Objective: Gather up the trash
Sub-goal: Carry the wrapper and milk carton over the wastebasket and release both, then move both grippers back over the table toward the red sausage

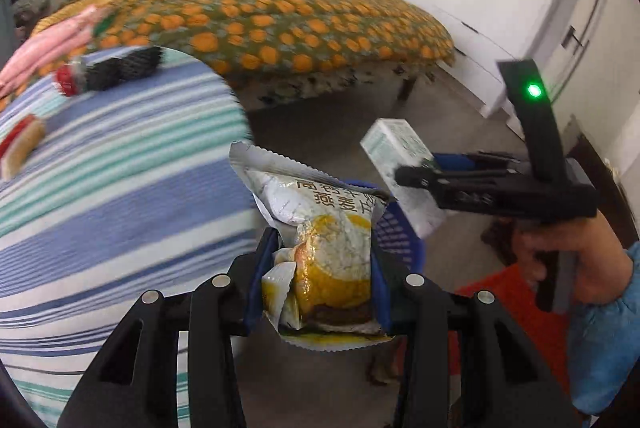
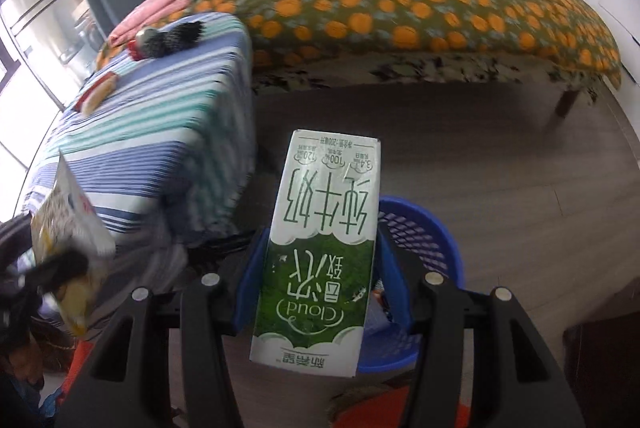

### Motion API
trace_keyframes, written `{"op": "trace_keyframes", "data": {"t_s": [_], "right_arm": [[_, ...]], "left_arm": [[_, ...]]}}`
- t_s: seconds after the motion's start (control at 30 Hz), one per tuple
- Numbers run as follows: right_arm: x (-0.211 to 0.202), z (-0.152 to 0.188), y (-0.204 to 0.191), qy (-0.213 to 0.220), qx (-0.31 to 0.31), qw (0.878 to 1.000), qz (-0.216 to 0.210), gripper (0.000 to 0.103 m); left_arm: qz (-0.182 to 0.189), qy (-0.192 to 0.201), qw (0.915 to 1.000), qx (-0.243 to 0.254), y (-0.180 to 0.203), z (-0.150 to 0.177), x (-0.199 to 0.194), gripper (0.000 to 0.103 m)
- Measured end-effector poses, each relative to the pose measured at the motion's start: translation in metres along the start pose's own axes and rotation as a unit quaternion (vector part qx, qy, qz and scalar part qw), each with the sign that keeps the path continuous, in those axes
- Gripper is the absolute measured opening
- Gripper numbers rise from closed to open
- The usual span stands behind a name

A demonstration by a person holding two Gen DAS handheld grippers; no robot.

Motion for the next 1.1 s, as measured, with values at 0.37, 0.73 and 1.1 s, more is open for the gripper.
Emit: {"op": "trace_keyframes", "data": {"t_s": [0.37,0.73,1.1], "right_arm": [[0.034,0.025,0.070,-0.023,0.048,0.999,-0.003,0.052],[0.039,0.024,0.102,-0.009,0.124,0.992,-0.019,0.078],[-0.009,0.001,0.092,0.116,0.108,0.987,0.031,0.098]], "left_arm": [[0.034,-0.064,0.9972,0.020,0.050,0.009,0.132,0.044],[0.012,-0.088,0.9960,-0.004,0.046,0.005,0.195,0.083],[0.013,0.056,0.9984,0.000,0.054,0.001,0.071,0.092]]}}
Point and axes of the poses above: each gripper's, at about its wrist camera, not at the fingertips, and x roughly the way its jaws point, y to its right, z to its underside, the point moved 2 cm from there along x, roughly the way its jaws point, and after that the axes turned 3 degrees about y, right-handed, at the moved point
